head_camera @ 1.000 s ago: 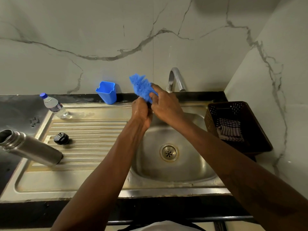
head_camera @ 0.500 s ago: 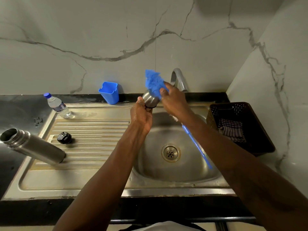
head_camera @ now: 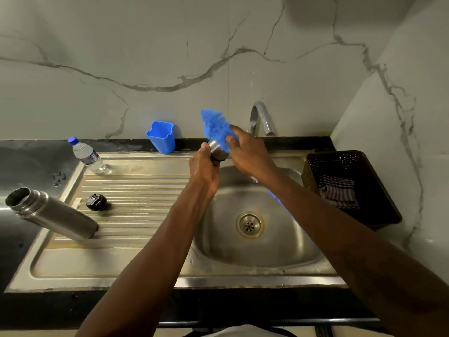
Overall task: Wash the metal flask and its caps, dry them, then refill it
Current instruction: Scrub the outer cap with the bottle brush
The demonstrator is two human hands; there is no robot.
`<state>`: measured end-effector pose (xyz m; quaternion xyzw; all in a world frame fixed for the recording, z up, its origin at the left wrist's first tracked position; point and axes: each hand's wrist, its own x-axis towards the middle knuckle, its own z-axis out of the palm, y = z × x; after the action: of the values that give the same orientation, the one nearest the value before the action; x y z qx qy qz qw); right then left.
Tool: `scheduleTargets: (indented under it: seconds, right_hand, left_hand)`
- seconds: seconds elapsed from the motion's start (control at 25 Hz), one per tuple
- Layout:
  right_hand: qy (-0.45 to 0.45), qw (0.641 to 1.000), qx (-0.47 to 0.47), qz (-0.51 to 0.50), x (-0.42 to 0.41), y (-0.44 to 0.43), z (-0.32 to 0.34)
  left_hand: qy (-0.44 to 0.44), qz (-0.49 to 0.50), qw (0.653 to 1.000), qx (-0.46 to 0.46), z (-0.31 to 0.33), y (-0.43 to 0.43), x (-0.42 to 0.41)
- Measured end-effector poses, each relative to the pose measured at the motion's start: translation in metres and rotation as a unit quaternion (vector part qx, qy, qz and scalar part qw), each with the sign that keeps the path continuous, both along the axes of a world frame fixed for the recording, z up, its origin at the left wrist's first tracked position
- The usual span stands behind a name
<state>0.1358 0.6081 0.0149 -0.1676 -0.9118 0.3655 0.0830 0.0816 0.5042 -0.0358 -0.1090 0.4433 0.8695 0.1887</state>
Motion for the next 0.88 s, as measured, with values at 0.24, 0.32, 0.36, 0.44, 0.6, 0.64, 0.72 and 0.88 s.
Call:
scheduleTargets:
  seconds: [0.24,0.32,0.36,0.44,0.6,0.64,0.72,0.88]
  right_hand:
    - [-0.041,0.998,0.038,0.019,0.000,0.008,0.011]
    - [-0.030,0.999,-0.027,-0.013,-0.001,0.014,0.009]
    - [-0.023,0.997,-0.070,-0.029,-0.001,0.017,0.008]
    - [0.004,0.993,-0.106,-0.049,0.000,0.014,0.005]
    - [0.053,0.987,-0.118,-0.092,0.006,-0.005,0.001]
    - [0.068,0.985,-0.119,-0.101,0.006,-0.007,0.001]
    - [0.103,0.984,-0.103,-0.103,0.008,-0.010,0.003]
    - [0.131,0.990,0.020,-0.054,0.018,-0.024,0.005]
  left_hand:
    - [0.199,-0.064,0.928,-0.309,0.011,-0.015,-0.009]
    - [0.139,-0.039,0.973,-0.183,0.013,-0.011,-0.007]
    - [0.088,-0.023,0.992,-0.088,0.013,-0.007,-0.007]
    - [-0.001,-0.006,0.998,0.070,0.015,-0.002,-0.007]
    - [-0.100,0.006,0.979,0.180,0.019,0.011,-0.003]
    - [-0.118,0.014,0.975,0.188,0.019,0.014,-0.001]
    - [-0.144,0.012,0.969,0.200,0.024,0.018,0.001]
    - [-0.122,-0.020,0.979,0.163,0.033,0.018,0.006]
